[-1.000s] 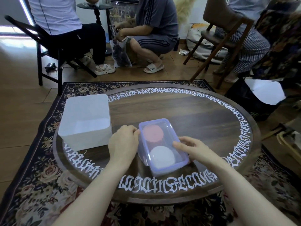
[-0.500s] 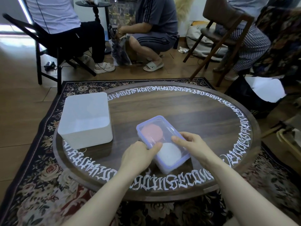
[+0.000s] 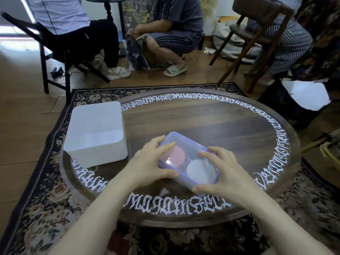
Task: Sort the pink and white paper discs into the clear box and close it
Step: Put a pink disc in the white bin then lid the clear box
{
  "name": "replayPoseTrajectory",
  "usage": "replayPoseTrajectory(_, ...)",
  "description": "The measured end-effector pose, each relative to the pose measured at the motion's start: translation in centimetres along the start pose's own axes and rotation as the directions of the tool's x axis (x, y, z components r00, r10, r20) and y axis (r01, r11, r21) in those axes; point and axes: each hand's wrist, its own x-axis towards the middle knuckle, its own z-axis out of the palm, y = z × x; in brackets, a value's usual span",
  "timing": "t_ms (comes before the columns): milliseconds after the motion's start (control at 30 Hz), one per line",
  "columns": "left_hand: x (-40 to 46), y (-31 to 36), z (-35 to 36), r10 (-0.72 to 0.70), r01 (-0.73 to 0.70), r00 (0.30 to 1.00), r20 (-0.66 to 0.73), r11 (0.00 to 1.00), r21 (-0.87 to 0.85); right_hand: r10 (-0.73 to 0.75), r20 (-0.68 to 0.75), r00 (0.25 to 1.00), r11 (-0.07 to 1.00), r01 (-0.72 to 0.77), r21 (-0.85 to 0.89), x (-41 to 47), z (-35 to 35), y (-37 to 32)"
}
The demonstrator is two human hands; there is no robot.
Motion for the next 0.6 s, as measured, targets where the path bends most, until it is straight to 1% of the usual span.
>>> replayPoseTrajectory(33, 0.1, -0.3, 0.5, 0.012, -0.012, 1.0, 0.007, 0.999, -0.044, -0.006, -0.01, 1.0, 1.0, 0.006, -0.024, 0.2, -0.1, 0.1)
replayPoseTrajectory(67, 0.2, -0.3, 1.0, 0.025, -0.026, 1.0, -0.017, 0.999, -0.025, -0.009, -0.03, 1.0, 0.999, 0.008, -0.053, 0.4, -0.4, 0.2)
replayPoseTrajectory(167, 0.8, 0.6, 2.1, 0.078, -0.062, 0.984, -0.158, 0.993, 0.102, 0.041, -0.119, 0.992, 0.988, -0.058, -0.14, 0.8, -1.2, 1.0)
replayPoseTrajectory(267, 1.1, 1.5, 3.1, 0.111, -0.072, 0.969, -0.219, 0.981, 0.178, 0.122, -0.206, 0.971, 0.978, -0.153, -0.139, 1.3, -1.3, 1.9)
replayPoseTrajectory(333, 1.3, 1.8, 3.4, 0.109, -0.062, 0.965, -0.237, 0.979, 0.195, 0.152, -0.2, 0.968, 0.981, -0.173, -0.093, 2.1, -1.2, 2.5)
replayPoseTrajectory(467, 2.0, 2.3, 3.1, 0.049, 0.015, 0.963, -0.265, 0.972, 0.236, 0.11, -0.165, 0.98, 0.993, -0.113, -0.012, 3.2, -1.6, 3.5)
replayPoseTrajectory(600, 2.4, 2.8, 2.8, 0.039, 0.076, 0.951, -0.308, 0.932, 0.354, 0.085, -0.139, 0.987, 0.995, -0.077, 0.061, 3.5, -1.3, 3.3)
